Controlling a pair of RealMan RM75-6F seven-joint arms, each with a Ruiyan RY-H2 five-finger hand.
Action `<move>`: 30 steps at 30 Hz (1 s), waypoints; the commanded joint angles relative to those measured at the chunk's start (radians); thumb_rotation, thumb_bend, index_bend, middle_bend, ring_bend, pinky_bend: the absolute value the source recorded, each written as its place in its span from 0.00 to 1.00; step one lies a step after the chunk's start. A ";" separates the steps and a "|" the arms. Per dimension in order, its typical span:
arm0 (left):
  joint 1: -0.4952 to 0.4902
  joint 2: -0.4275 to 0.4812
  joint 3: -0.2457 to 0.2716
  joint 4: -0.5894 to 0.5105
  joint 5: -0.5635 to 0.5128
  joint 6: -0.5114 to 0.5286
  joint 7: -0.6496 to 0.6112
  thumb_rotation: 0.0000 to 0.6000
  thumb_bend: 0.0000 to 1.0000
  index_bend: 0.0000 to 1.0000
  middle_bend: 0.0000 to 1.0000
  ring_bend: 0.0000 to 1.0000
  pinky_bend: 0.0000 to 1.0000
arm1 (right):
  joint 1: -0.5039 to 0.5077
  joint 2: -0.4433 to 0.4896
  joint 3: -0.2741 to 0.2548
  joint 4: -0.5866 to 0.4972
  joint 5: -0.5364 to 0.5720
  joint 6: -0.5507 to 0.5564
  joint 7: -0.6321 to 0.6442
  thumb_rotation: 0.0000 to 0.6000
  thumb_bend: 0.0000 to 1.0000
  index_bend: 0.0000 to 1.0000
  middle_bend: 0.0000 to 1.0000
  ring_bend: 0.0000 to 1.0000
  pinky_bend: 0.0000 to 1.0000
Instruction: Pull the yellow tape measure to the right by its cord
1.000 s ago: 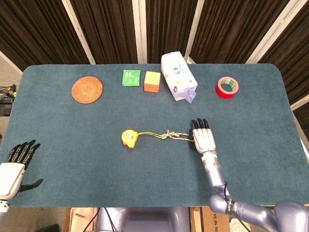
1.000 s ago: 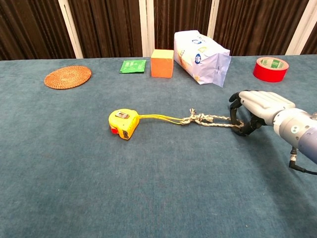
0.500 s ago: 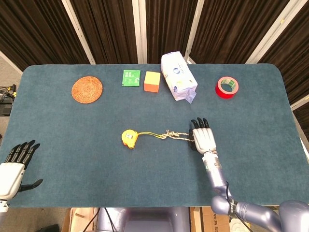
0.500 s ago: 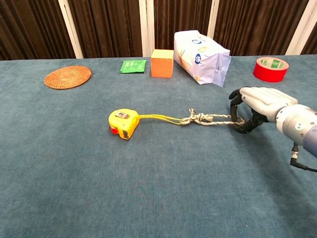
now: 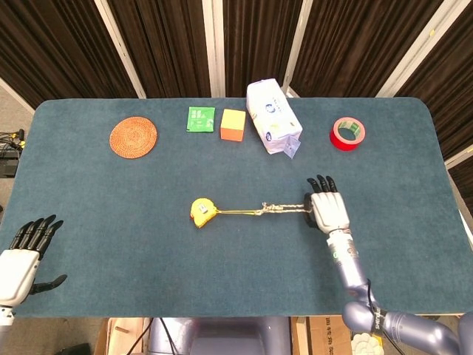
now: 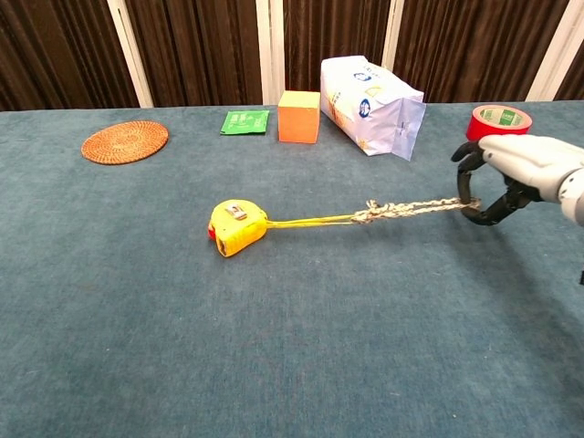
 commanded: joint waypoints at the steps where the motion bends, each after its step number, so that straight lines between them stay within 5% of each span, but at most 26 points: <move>1: 0.000 -0.001 0.001 0.000 0.001 0.000 0.002 1.00 0.00 0.00 0.00 0.00 0.00 | -0.011 0.030 0.008 -0.010 0.014 0.003 0.012 1.00 0.50 0.65 0.17 0.00 0.00; 30: 0.009 -0.002 0.008 -0.008 0.027 0.023 0.024 1.00 0.00 0.00 0.00 0.00 0.00 | -0.066 0.268 0.103 0.151 0.194 -0.041 0.120 1.00 0.50 0.65 0.18 0.00 0.00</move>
